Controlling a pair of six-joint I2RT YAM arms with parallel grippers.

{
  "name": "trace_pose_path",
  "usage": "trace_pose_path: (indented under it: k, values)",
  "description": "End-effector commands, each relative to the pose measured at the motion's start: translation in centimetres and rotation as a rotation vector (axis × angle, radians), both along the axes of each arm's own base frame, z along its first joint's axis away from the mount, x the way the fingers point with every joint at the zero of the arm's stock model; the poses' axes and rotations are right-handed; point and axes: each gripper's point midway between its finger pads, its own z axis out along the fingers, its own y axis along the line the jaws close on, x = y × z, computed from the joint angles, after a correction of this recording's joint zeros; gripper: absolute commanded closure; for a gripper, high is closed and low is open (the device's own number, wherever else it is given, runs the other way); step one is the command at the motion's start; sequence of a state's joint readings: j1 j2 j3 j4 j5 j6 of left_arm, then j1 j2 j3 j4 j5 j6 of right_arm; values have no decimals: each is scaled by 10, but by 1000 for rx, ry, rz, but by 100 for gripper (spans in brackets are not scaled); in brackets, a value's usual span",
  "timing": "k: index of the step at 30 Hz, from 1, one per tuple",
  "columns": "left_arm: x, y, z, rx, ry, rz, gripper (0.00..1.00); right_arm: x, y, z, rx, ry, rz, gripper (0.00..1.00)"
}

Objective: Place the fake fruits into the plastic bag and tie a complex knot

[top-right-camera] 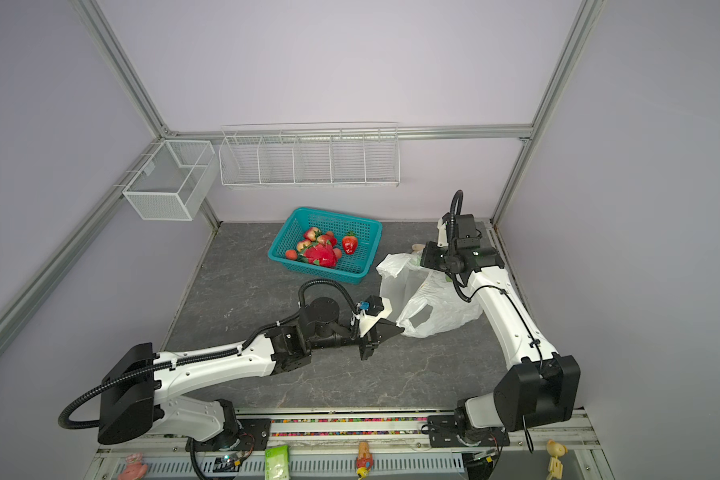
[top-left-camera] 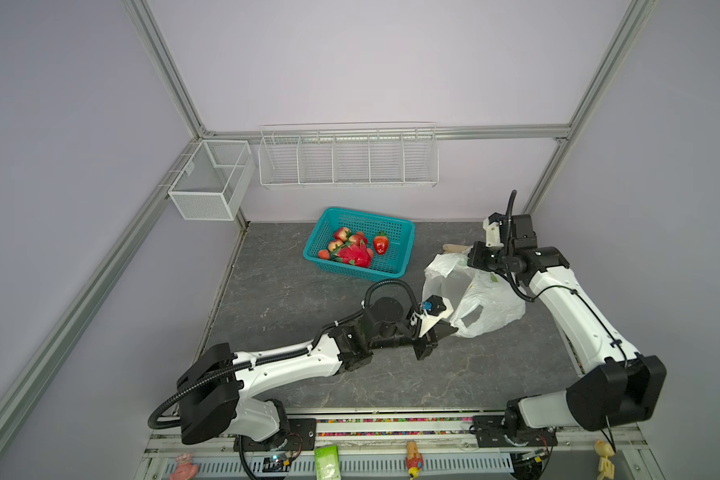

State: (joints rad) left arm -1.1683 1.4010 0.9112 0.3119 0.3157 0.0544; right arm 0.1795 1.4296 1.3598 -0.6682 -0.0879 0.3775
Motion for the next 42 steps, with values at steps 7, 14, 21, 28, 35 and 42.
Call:
trace_pose_path:
  k: [7,14,21,28,35,42]
  values:
    - [-9,12,16,-5,-43,-19,67,-4,5,9,-2,-38,67,94]
    - [34,68,34,-25,79,227,32,-14,-2,15,-57,-73,82,94]
    - [188,189,25,-68,388,864,28,-25,-2,20,-30,-154,61,94]
    - [289,251,-25,155,421,1219,17,-26,6,18,-15,-177,91,94]
    - [341,249,-57,283,441,1278,8,-27,22,14,-18,-175,150,94]
    - [367,243,-73,388,450,1286,8,-30,21,15,-48,-184,169,94]
